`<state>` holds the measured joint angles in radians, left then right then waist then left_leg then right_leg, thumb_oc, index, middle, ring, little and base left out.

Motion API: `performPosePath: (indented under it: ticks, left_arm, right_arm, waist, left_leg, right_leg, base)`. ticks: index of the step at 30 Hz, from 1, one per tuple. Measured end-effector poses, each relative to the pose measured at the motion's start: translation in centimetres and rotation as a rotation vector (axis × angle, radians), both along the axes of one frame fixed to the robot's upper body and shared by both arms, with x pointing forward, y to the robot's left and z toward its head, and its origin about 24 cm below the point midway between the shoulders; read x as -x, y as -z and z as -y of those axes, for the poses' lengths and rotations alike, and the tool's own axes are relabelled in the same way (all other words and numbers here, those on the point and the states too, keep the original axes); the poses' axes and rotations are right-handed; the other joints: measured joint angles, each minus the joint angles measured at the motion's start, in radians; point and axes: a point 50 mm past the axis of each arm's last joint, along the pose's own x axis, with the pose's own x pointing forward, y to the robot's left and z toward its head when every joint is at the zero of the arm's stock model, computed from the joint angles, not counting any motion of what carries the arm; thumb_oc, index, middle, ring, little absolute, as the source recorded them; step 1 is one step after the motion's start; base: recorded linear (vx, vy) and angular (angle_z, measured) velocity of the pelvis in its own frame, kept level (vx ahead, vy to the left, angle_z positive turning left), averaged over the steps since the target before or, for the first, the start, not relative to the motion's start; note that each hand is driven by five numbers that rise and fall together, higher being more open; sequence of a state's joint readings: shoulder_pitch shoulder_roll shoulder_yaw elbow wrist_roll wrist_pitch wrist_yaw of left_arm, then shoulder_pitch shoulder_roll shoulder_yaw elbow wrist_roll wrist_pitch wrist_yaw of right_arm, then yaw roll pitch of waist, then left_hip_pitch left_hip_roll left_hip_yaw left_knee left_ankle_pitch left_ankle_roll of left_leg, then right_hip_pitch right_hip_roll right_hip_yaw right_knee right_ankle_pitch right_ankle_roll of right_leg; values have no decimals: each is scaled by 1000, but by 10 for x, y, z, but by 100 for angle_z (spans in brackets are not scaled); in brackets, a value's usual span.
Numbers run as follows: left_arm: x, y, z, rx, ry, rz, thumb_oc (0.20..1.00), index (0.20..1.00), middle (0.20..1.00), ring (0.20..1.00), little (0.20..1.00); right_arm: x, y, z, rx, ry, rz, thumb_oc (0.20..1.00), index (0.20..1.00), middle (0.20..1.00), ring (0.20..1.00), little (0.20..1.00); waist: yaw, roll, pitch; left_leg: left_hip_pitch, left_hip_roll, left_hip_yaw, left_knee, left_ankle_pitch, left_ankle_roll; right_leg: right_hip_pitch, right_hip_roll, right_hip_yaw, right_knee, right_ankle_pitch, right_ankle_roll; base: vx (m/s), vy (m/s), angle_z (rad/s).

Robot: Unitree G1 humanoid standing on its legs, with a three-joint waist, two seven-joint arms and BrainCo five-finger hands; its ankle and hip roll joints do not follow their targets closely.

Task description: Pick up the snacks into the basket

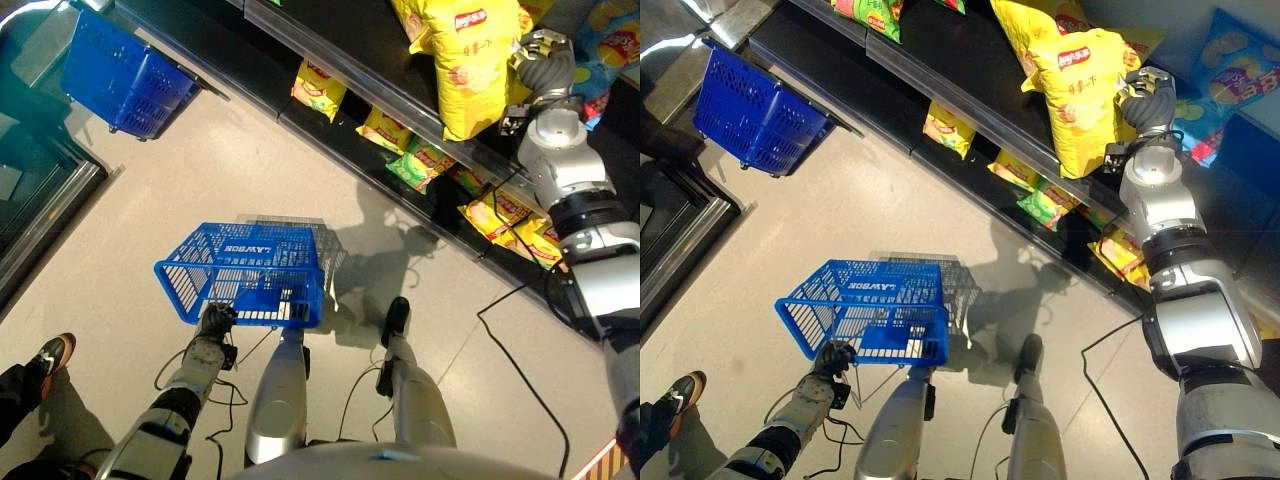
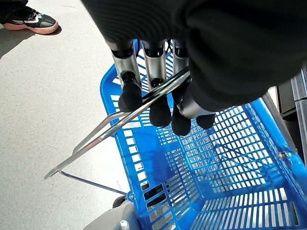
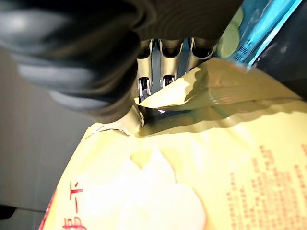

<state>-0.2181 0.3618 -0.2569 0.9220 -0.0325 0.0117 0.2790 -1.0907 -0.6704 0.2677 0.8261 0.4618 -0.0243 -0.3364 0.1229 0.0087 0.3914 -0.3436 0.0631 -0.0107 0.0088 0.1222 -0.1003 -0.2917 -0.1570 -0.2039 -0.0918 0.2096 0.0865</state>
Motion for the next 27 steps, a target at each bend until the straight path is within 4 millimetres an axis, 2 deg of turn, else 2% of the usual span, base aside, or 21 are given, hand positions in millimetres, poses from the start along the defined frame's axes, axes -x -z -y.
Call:
performPosePath:
  ticks: [7, 17, 21, 27]
  left_arm:
    - [0, 0, 0, 0, -1, -1, 200, 200, 200, 200, 200]
    - [-1, -1, 0, 0, -3, 4, 200, 200, 200, 200, 200]
    - [-2, -1, -1, -3, -5, 4, 200, 200, 200, 200, 200]
    - [-3, -2, -3, -8, -10, 2, 200, 200, 200, 200, 200]
  right_arm:
    - [2, 5, 6, -21, 16, 3, 200, 200, 200, 200, 200]
    - [18, 13, 11, -50, 0, 58, 200, 200, 200, 200, 200]
    - [27, 6, 20, -46, 2, 98, 200, 200, 200, 200, 200]
    - [47, -17, 25, -31, -60, 212, 200, 200, 200, 200, 200]
  waist:
    - [-2, 0, -2]
    - [-18, 0, -1]
    - [-28, 0, -1]
    - [-58, 0, -1]
  left_leg:
    - [1, -1, 1, 0, 0, 0]
    - [0, -1, 2, -2, 1, 1]
    - [4, -1, 5, -8, 1, 2]
    - [20, -1, 11, -33, 6, 4]
  right_leg:
    - [0, 0, 1, 0, 1, 1]
    - [0, 0, 2, 0, 1, 1]
    - [-1, 0, 4, 0, 1, 2]
    - [-3, 0, 12, 0, 2, 3]
  base:
    - [0, 0, 0]
    - [0, 0, 0]
    - [4, -3, -1]
    - [10, -10, -3]
